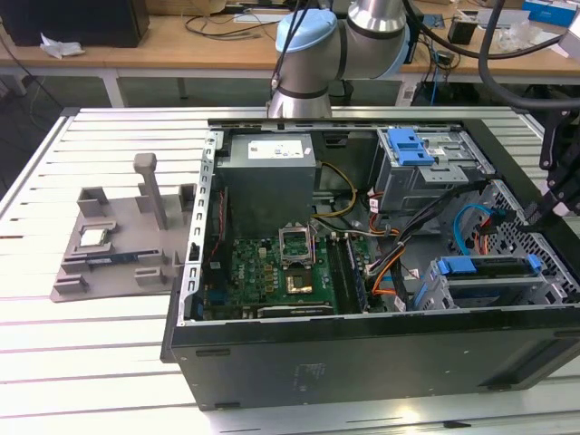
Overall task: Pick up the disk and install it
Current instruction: 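Insert the first disk wire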
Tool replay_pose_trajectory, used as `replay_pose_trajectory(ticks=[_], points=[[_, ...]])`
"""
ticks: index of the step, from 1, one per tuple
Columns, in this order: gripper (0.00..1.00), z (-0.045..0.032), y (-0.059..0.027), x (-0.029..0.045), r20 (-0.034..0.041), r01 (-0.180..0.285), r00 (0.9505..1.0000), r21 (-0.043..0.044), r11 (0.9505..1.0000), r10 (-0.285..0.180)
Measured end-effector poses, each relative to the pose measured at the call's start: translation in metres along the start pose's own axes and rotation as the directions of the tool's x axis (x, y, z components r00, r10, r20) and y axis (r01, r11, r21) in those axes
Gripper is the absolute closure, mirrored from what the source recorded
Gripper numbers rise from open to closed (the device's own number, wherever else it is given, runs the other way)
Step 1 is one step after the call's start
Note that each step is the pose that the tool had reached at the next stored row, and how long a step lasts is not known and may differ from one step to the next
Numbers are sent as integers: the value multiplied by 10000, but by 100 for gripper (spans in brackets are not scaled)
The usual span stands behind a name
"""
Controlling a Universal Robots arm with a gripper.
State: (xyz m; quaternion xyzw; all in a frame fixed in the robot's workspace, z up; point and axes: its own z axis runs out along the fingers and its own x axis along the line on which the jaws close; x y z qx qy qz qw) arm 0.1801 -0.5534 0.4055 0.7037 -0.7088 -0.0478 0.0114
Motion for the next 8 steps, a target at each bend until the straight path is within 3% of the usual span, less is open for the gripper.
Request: replay_pose_trajectory(ticks=[2,4,8], points=[[83,0,-1,0,0,0,10000,0,10000,0],[64,0,-1,0,0,0,10000,0,10000,0],[64,0,-2,0,0,0,10000,0,10000,0]])
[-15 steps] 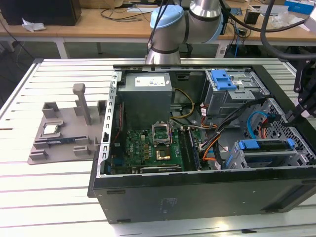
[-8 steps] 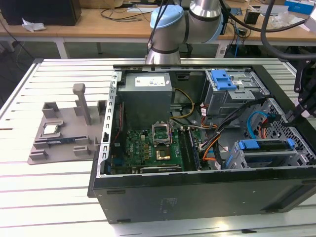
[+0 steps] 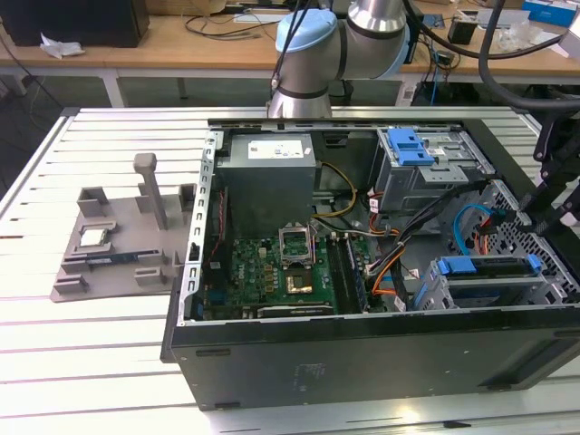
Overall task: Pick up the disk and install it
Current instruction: 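Insert the first disk wire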
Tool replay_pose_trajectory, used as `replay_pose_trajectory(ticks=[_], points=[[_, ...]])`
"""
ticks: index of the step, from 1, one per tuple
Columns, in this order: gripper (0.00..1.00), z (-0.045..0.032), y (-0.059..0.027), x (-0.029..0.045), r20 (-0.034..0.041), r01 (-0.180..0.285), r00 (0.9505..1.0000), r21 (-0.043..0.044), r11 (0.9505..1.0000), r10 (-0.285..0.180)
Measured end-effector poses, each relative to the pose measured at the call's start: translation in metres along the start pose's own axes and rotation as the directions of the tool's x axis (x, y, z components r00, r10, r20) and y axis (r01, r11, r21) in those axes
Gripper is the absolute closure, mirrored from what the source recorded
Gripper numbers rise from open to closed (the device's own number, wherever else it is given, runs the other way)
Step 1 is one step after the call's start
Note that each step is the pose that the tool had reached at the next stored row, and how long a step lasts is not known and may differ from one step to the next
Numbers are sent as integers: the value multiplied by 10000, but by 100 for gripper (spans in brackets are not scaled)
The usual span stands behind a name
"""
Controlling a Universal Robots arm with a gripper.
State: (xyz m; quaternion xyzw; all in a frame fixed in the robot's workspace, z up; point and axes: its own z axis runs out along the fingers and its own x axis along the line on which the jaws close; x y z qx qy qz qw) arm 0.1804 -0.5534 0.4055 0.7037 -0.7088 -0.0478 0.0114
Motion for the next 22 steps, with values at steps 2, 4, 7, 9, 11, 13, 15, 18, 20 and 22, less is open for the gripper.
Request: replay_pose_trajectory(ticks=[2,4,7,9,11,13,15,18,20,22], points=[[64,-1,-13,-2,-1,2,10000,0,10000,-2],[64,-1,-26,-6,0,0,10000,-1,10000,0],[64,0,-63,-25,0,-1,10000,0,10000,1],[64,1,-101,-48,0,0,10000,0,10000,0],[64,2,-122,-61,0,0,10000,-1,10000,0],[64,4,-139,-75,0,0,10000,-1,10000,0],[64,12,-154,-116,0,0,10000,0,10000,0],[64,40,-160,-146,-1,-1,10000,0,10000,1],[64,69,-163,-168,-3,0,10000,0,10000,0],[64,130,-169,-199,-2,0,10000,-1,10000,0]])
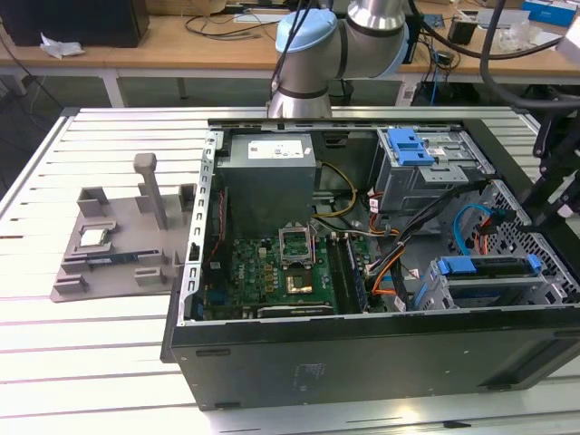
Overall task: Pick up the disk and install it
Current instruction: 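Insert the first disk wire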
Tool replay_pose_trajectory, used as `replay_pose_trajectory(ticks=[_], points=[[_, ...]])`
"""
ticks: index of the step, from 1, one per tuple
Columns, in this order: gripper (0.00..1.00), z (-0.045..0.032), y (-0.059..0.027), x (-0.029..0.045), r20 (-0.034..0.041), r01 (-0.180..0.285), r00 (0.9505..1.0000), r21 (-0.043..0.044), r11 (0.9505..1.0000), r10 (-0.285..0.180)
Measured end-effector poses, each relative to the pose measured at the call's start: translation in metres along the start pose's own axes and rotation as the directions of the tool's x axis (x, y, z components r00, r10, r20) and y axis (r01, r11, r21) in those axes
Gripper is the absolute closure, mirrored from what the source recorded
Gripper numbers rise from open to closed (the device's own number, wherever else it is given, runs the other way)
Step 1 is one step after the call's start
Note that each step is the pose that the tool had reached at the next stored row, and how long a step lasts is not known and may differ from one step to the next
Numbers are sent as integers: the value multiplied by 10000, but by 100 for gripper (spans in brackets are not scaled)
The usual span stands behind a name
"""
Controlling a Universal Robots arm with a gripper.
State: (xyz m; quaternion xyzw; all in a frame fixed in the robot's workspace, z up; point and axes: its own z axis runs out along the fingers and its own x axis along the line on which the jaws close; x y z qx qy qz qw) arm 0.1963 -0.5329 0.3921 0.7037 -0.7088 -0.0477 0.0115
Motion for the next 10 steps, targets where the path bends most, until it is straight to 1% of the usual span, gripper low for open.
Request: replay_pose_trajectory(ticks=[3,4,8,10], points=[[64,59,-5,-39,0,0,10000,0,10000,0],[64,85,-7,-66,-1,0,10000,0,10000,0],[64,153,-12,-187,-1,1,10000,0,10000,-1],[64,194,-17,-276,-1,0,10000,0,10000,0]])
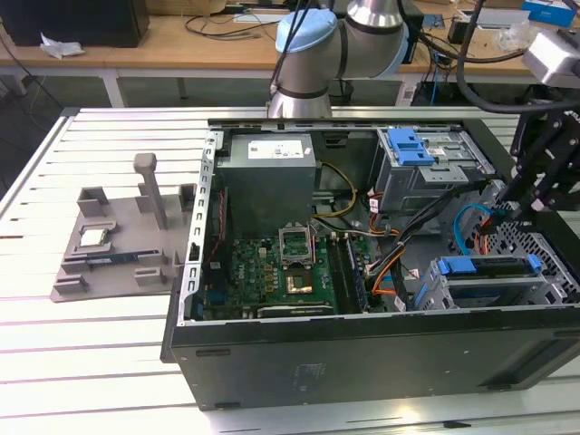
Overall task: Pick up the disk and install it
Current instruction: 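Insert the first disk wire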
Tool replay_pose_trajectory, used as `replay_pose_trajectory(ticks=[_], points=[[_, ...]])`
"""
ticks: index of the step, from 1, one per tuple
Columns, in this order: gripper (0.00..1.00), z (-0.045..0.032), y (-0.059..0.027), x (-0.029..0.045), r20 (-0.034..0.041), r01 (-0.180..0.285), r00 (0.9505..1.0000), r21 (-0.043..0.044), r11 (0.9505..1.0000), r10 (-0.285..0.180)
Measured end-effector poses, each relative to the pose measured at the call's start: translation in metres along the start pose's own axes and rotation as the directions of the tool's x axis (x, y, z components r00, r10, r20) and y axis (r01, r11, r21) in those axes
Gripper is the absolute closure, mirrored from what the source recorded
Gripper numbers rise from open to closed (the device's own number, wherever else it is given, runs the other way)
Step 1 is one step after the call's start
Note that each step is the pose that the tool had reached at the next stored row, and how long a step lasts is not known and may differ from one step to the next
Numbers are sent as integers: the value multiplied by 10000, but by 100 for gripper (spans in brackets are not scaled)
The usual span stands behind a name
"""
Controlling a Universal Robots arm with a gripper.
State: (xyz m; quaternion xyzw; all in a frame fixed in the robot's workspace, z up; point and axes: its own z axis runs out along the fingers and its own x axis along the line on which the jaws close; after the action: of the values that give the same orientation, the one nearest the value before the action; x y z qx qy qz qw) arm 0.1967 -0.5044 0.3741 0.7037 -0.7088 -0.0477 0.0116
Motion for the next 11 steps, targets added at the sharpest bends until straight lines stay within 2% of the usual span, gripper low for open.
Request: replay_pose_trajectory(ticks=[2,4,7,9,11], points=[[64,64,-18,-96,-4,0,10000,0,10000,0],[64,119,-37,-155,-31,-2,10000,1,10000,2],[64,208,-61,-157,-184,-16,9998,2,10000,16],[64,226,-64,-157,-243,-20,9997,3,10000,20],[64,227,-64,-156,-270,-23,9996,4,10000,23]])
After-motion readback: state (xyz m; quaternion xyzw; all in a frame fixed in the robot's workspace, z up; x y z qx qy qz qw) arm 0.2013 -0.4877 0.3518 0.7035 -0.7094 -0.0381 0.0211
